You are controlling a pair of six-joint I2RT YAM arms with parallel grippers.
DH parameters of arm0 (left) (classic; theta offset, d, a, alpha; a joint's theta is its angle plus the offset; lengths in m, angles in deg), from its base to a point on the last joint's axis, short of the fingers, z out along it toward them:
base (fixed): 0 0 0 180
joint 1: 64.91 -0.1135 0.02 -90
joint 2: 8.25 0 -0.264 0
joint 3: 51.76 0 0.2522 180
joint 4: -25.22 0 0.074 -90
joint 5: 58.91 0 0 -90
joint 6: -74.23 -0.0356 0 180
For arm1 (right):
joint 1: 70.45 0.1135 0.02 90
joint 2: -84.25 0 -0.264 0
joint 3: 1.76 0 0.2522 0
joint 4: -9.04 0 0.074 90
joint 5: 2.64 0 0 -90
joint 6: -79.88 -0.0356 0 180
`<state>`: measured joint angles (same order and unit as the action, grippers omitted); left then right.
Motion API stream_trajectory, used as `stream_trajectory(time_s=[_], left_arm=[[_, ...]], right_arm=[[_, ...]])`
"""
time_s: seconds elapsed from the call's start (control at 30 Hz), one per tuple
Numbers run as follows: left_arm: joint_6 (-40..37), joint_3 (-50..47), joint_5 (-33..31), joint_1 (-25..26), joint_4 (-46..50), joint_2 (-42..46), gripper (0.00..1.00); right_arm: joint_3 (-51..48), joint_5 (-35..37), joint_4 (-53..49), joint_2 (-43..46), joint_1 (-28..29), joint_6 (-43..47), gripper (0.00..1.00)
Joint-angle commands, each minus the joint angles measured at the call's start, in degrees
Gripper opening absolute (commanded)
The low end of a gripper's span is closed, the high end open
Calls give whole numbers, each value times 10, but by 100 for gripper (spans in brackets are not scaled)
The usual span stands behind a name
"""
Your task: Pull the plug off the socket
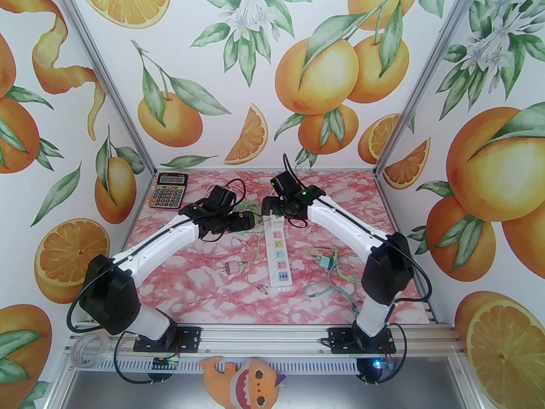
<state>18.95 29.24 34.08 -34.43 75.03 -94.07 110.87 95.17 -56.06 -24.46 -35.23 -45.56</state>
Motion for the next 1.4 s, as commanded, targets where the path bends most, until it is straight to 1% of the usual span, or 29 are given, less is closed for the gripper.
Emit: stream_trajectory(time_s=[0.0,0.13,0.23,0.47,0.53,0.67,0.8,0.87,0.9,0.93,0.97,1.03,1.2,1.37], left_arm=[[15,-30,7,-3,-27,41,100],[17,-41,5,-3,-29,48,100],[24,-48,4,-3,-28,54,100],[40,-67,11,-3,-44,63,100],[44,-67,17,-3,-48,59,100],[53,-72,35,-3,-69,53,100],[61,-73,53,-3,-92,39,99],[64,-71,59,-3,-98,29,98],[65,-70,62,-3,-103,24,97],[67,-69,66,-3,-108,20,96],[68,-67,67,-3,-111,15,95],[71,-60,70,-3,-117,5,89],[77,-33,89,-4,-145,-35,80],[105,8,129,-8,-203,-109,65]], right_arm=[[49,9,-60,-65,4,15,96],[62,-1,-61,-96,3,25,91],[78,2,-72,-115,1,37,85],[73,-3,-69,-142,-9,48,78],[73,-10,-63,-147,-13,55,72],[80,-20,-64,-161,-15,66,68],[76,-27,-65,-166,-15,76,67],[67,-28,-62,-161,-15,83,59],[60,-29,-59,-156,-15,87,54],[53,-28,-54,-148,-15,92,52],[44,-28,-49,-139,-16,97,52],[18,-27,-33,-113,-15,110,51],[-52,-25,7,-52,-16,143,50],[-96,-37,32,-25,-20,156,49]])
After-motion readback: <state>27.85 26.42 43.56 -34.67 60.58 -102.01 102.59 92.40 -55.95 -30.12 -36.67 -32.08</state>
